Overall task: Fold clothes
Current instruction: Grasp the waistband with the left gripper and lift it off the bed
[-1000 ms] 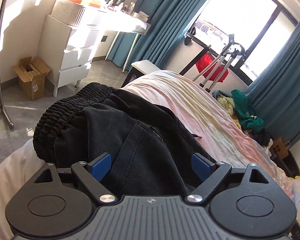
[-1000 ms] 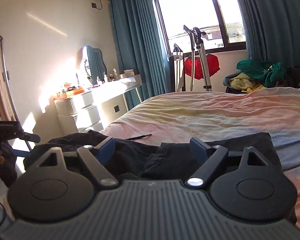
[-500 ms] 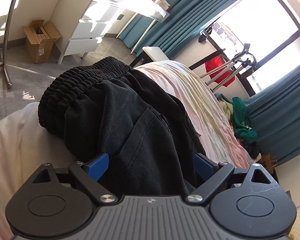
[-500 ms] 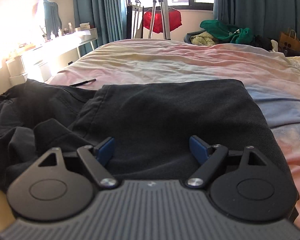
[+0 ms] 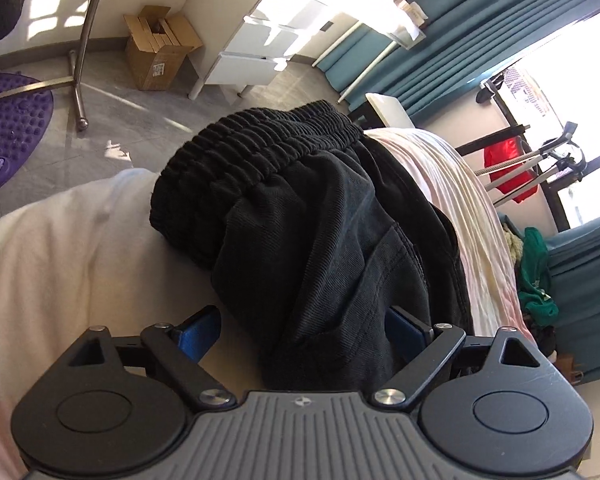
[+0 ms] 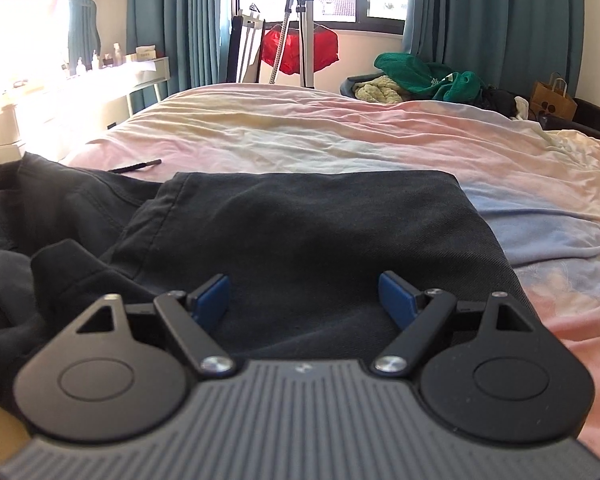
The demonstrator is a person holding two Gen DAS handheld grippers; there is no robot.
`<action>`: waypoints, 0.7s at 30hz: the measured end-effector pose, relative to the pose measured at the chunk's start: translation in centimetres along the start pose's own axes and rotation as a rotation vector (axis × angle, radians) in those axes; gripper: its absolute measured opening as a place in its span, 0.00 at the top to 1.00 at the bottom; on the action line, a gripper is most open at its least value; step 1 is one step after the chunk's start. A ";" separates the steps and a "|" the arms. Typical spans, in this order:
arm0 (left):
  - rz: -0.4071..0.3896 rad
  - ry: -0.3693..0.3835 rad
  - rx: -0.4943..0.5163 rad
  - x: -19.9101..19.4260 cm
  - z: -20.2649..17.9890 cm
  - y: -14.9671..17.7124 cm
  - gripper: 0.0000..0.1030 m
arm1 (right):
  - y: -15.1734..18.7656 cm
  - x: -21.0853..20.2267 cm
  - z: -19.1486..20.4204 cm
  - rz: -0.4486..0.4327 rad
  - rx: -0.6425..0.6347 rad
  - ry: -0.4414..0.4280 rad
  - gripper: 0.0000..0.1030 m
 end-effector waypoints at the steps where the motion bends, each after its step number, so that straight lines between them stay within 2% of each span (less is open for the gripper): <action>1: -0.004 -0.015 -0.013 0.3 0.4 -0.2 0.14 | 0.0 0.0 0.0 -0.003 0.003 0.003 0.19; 3: -0.013 -0.044 -0.038 0.9 1.3 -0.6 0.16 | 0.0 0.0 0.2 -0.003 0.006 -0.002 0.18; 7: -0.042 -0.020 -0.116 1.8 1.8 -1.8 0.20 | 0.2 -0.1 1.6 0.010 -0.021 -0.041 0.18; 12: -0.085 0.004 -0.209 2.7 2.3 -3.3 0.22 | 0.9 -0.1 2.6 0.004 -0.069 -0.023 0.19; 14: -0.111 0.016 -0.197 2.3 2.1 -3.6 0.33 | 0.8 0.0 2.4 0.010 -0.054 -0.033 0.19; 16: -0.137 0.028 -0.184 1.9 1.9 -3.8 0.37 | 0.7 0.1 2.4 0.012 -0.053 -0.035 0.19; 21: -0.126 0.131 -0.245 2.1 1.4 -3.4 0.41 | 0.8 0.1 2.3 0.006 -0.059 -0.034 0.19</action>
Point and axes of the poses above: each gripper's, at about its wrist camera, not at the fingertips, and x roughly the way its jaws point, z to its left, y to its underside, the point moved 6 cm from there along x, roughly the way its jaws point, and after that the axes turned 1 degree about x, right-handed, at the moved point
